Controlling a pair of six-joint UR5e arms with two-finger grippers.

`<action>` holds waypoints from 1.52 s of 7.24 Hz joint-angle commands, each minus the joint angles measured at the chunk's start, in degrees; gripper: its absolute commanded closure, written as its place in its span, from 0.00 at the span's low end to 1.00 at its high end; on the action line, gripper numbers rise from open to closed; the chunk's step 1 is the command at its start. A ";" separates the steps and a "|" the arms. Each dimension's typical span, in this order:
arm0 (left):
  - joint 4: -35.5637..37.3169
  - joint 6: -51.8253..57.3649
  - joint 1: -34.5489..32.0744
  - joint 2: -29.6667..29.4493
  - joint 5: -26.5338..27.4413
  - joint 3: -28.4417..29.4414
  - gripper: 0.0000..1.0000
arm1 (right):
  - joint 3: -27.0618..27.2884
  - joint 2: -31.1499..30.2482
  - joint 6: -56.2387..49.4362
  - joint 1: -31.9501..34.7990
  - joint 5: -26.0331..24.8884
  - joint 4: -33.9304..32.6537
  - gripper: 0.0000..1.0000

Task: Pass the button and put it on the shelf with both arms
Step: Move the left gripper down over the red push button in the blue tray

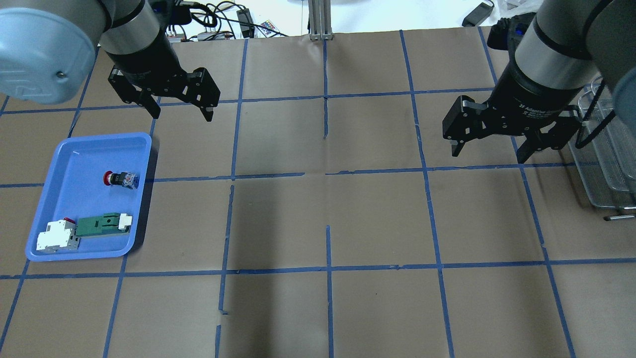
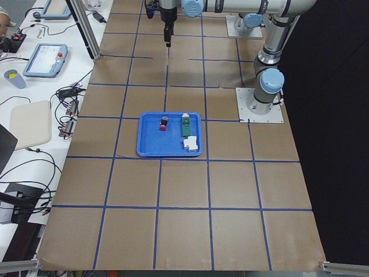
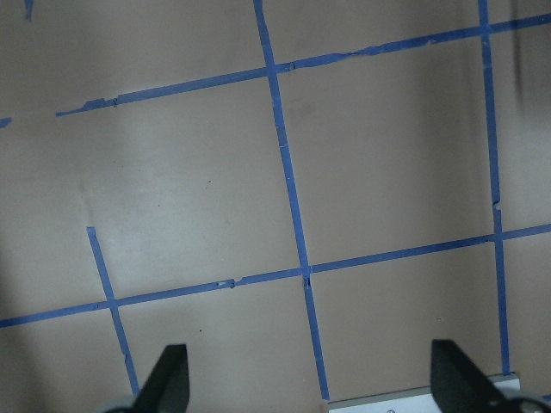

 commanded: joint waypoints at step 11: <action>0.19 93.41 28.71 -4.28 -12.15 -2.38 0.00 | 0.00 0.27 -0.64 0.00 -0.41 -0.13 0.00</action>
